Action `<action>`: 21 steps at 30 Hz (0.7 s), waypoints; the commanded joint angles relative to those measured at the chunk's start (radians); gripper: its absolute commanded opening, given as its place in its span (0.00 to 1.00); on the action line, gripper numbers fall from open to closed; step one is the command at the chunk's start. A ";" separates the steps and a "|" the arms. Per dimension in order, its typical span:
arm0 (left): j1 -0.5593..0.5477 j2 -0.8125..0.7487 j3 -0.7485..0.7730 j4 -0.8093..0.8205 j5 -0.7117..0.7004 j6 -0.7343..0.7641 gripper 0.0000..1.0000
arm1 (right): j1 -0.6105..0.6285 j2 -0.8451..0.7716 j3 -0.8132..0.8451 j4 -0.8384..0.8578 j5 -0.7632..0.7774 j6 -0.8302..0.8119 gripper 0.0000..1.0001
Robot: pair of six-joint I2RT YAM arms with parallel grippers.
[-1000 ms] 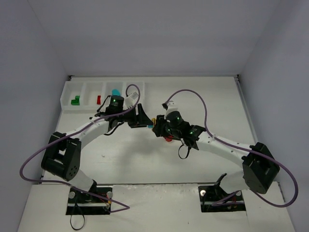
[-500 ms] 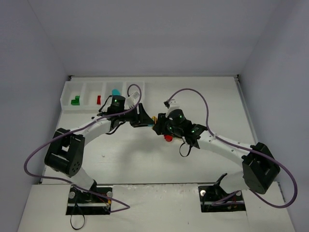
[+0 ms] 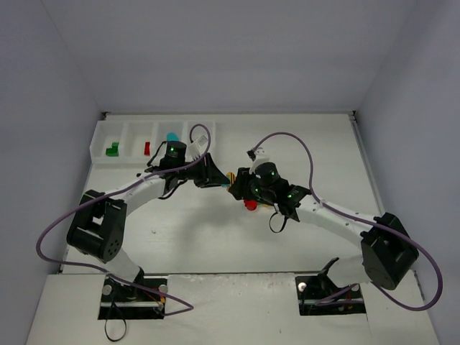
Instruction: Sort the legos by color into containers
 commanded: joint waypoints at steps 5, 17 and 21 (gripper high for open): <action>0.013 -0.034 0.052 0.044 0.071 0.004 0.00 | -0.035 -0.036 -0.033 0.056 0.041 0.005 0.00; 0.088 -0.096 0.052 -0.065 0.111 0.061 0.00 | -0.066 -0.033 -0.044 0.044 0.085 0.010 0.00; 0.094 -0.106 0.054 -0.086 0.119 0.072 0.00 | -0.071 -0.029 -0.042 0.038 0.127 0.013 0.00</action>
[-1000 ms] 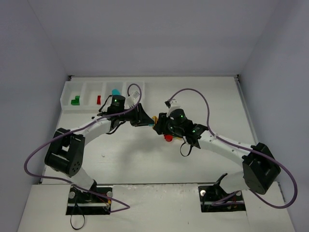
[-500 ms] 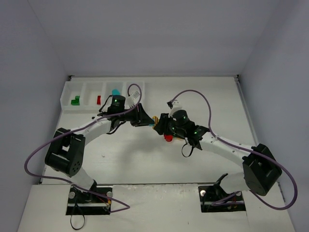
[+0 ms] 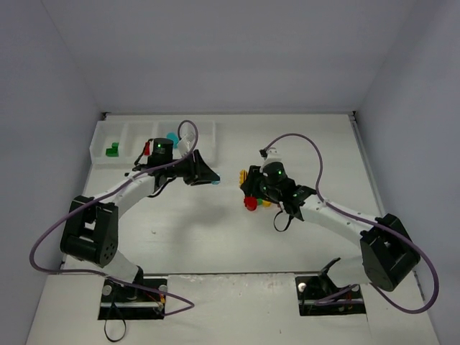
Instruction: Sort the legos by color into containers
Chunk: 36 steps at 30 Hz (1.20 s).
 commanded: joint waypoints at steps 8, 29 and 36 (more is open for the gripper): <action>0.153 -0.054 0.211 -0.328 -0.207 0.188 0.04 | -0.002 -0.034 0.023 0.024 0.050 -0.013 0.00; 0.221 0.446 0.887 -0.688 -0.872 0.353 0.37 | 0.000 -0.146 0.003 -0.020 0.038 -0.001 0.00; 0.218 0.307 0.776 -0.595 -0.777 0.325 0.59 | 0.000 -0.133 0.016 -0.023 0.038 -0.005 0.00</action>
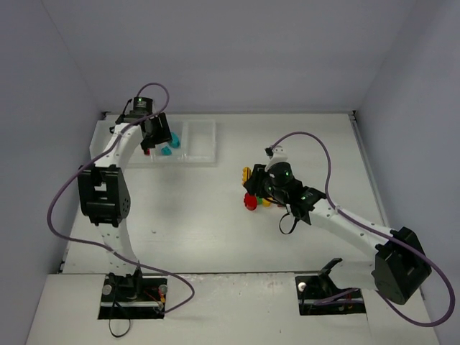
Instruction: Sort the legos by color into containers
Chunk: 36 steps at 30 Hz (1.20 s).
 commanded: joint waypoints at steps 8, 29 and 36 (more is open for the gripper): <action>-0.091 -0.338 -0.277 0.311 0.424 -0.142 0.60 | 0.008 -0.037 0.033 0.073 -0.019 -0.019 0.00; -0.445 -0.353 -0.413 0.541 0.639 -0.270 0.70 | 0.019 -0.060 0.047 0.124 -0.101 -0.030 0.00; -0.448 -0.350 -0.425 0.526 0.654 -0.265 0.69 | 0.019 -0.068 0.034 0.136 -0.111 -0.016 0.00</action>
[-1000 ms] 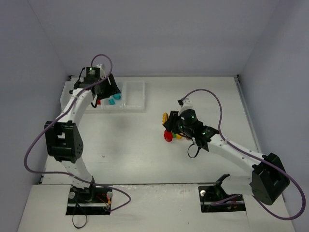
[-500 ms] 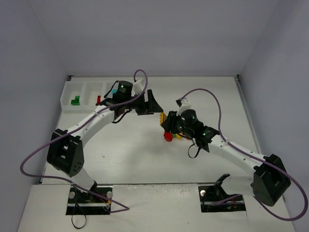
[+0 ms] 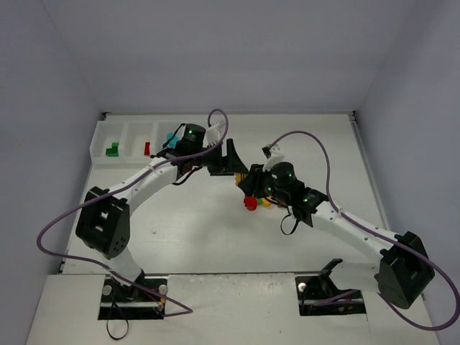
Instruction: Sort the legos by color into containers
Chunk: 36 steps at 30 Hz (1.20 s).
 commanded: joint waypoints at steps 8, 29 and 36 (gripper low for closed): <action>-0.006 -0.030 0.008 0.051 0.061 0.007 0.54 | 0.001 -0.039 0.019 0.099 -0.002 0.014 0.00; 0.015 -0.044 -0.039 0.157 0.165 0.030 0.09 | -0.026 -0.050 0.016 0.099 -0.069 -0.017 0.71; 0.076 -0.065 -0.078 0.183 0.227 0.160 0.10 | -0.081 -0.038 0.059 0.060 -0.196 -0.096 0.89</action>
